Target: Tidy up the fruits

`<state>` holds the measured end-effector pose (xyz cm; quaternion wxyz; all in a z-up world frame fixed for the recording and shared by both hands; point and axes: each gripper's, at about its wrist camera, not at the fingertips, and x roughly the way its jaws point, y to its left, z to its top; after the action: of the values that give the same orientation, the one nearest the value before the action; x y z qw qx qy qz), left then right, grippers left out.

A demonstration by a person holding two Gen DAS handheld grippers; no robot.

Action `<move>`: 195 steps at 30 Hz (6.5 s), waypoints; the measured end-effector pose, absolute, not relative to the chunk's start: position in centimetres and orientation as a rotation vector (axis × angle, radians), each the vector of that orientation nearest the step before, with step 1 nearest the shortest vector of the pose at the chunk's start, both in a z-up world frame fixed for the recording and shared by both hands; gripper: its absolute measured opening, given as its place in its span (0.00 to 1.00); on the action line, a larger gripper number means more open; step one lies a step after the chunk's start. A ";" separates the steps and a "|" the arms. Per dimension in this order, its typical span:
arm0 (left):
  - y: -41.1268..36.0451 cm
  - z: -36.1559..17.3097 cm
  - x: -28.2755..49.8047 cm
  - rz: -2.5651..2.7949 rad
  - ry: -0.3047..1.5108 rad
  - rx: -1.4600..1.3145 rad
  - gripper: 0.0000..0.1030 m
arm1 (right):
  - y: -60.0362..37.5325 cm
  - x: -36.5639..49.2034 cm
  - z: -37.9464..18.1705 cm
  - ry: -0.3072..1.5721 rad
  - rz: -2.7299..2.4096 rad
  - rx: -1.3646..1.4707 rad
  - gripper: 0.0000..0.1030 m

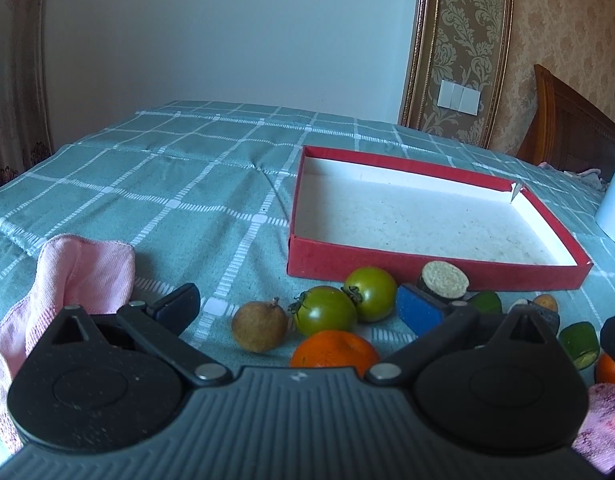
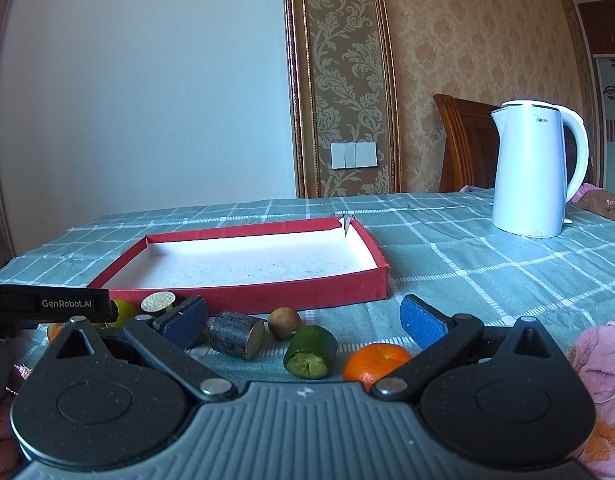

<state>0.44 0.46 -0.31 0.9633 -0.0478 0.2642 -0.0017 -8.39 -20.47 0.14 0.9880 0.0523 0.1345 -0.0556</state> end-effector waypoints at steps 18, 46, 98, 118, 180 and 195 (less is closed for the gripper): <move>0.4 -0.3 0.4 0.001 0.530 -0.089 1.00 | -20.5 -8.6 0.1 0.258 -0.109 0.102 1.00; 0.1 -0.2 -0.1 0.028 0.483 -0.069 1.00 | -20.4 -8.2 0.0 0.289 -0.119 0.109 1.00; 0.0 0.0 -1.1 0.073 0.401 -0.040 1.00 | -24.1 -5.9 4.3 0.444 -0.006 0.005 1.00; 0.0 0.1 -1.3 0.047 0.387 -0.044 1.00 | -25.6 -7.1 0.7 0.540 0.130 -0.088 0.56; 0.8 0.0 -1.8 0.051 0.425 -0.059 1.00 | -30.0 0.1 0.2 0.330 -0.029 0.185 0.72; -2.2 -1.4 -5.1 0.029 0.263 0.210 1.00 | -31.0 2.6 -0.8 0.524 -0.062 0.262 0.83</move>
<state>-5.09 -2.25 -1.38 0.9858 0.1044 0.1308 0.0144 2.55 -31.04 -0.82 0.9570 0.1290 0.2580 -0.0304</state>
